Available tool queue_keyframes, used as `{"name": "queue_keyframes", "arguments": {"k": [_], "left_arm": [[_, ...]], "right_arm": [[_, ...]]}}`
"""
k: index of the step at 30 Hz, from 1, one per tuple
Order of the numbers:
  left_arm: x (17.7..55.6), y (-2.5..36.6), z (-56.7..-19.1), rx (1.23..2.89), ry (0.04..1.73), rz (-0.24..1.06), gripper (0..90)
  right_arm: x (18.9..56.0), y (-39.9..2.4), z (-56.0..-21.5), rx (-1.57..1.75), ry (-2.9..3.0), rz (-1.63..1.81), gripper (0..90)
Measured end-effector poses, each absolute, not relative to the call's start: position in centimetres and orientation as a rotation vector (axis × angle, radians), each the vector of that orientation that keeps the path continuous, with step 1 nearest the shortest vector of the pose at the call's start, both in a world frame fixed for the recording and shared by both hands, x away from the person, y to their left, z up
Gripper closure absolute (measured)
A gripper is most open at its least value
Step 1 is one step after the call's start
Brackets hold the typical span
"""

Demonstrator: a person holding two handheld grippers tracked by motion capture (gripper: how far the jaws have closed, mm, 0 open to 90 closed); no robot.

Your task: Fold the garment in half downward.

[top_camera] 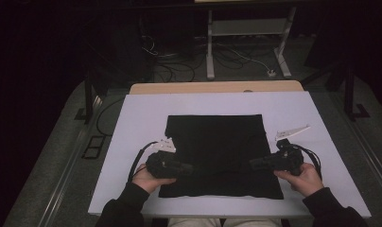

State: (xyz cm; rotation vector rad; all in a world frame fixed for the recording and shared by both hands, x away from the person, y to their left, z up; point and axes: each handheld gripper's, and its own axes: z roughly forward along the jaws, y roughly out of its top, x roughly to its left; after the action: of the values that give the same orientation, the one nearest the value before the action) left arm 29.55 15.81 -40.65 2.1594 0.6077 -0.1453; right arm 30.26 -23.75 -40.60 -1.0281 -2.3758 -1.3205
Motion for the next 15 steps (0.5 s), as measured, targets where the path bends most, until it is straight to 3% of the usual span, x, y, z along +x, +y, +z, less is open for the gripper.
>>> {"name": "queue_keyframes", "arguments": {"k": [15], "left_arm": [[28.5, 15.7, -41.4, 2.262, 0.558, -0.177, 81.0]], "right_arm": [[28.3, -23.1, -41.4, -0.955, -2.406, -1.2, 83.0]]}}
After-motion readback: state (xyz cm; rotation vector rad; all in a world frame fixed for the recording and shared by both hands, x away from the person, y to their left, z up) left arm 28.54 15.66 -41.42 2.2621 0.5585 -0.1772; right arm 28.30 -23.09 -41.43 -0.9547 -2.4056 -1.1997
